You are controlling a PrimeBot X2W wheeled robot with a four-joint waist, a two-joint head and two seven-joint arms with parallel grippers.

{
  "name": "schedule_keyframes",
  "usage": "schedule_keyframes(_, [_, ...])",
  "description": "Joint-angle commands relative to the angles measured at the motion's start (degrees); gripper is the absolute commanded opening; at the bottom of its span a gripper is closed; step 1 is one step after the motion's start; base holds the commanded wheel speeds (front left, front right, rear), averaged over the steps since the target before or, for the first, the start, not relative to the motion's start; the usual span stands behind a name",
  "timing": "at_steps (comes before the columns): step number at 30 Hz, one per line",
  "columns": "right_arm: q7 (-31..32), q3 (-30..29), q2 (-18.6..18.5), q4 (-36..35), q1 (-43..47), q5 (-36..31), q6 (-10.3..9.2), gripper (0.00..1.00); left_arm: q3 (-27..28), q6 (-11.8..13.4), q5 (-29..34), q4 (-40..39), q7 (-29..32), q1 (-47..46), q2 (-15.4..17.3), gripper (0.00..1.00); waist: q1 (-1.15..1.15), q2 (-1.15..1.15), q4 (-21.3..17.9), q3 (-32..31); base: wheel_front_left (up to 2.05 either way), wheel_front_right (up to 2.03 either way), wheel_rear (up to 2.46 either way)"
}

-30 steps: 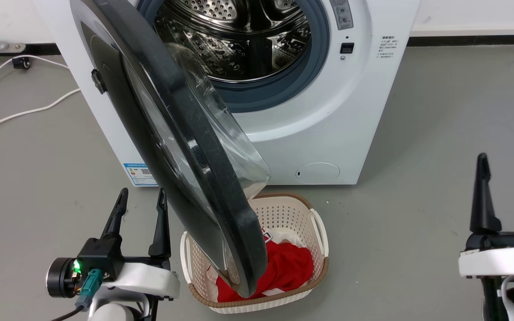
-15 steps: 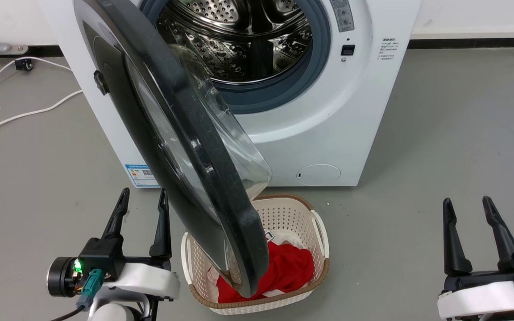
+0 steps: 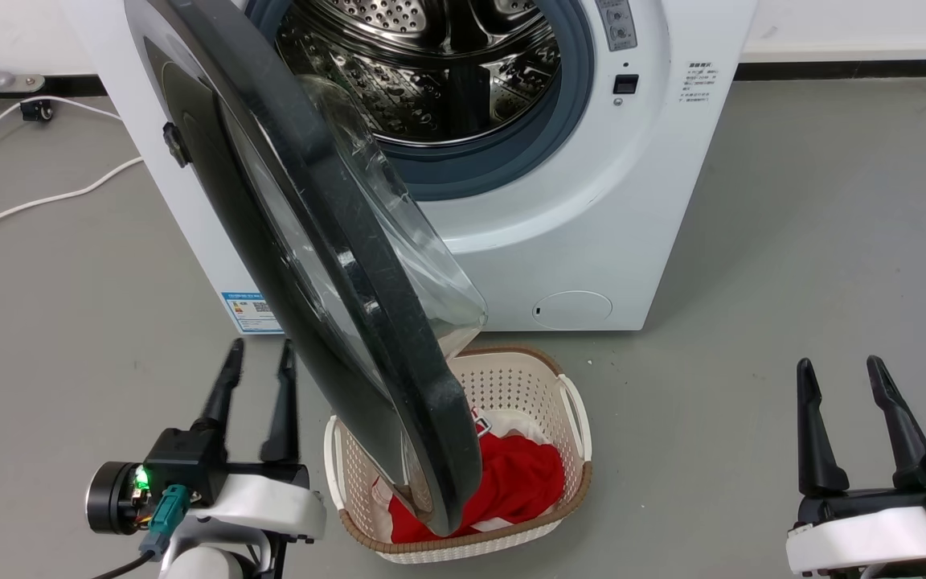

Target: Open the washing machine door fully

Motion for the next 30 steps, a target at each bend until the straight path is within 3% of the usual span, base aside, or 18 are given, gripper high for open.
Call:
schedule_keyframes(1, [-0.1, -0.1, 0.2, 0.1, -1.1, 0.2, -0.04, 1.00, 0.0, -0.2, 0.2, -0.2, -0.1, -0.5, 0.0, 0.00, 0.00, 0.00, 0.0, 0.0, 0.00, 0.00, 0.00])
schedule_keyframes(11, [-0.4, -0.2, 0.2, 0.5, -0.7, 0.7, -0.04, 1.00, 0.6, 0.6, 0.0, -5.7, -0.1, -1.5, 0.0, 0.00, 0.00, 0.00, 0.2, -0.2, 0.00, 0.00, 0.00])
schedule_keyframes(30, [-0.2, -0.4, 0.2, 1.6, -0.6, 1.4, -0.04, 1.00, 1.1, 0.5, 2.7, -33.0, -0.1, -9.0, 0.7, 0.00, 0.00, 0.00, 0.2, -0.3, 0.00, 0.00, 0.00])
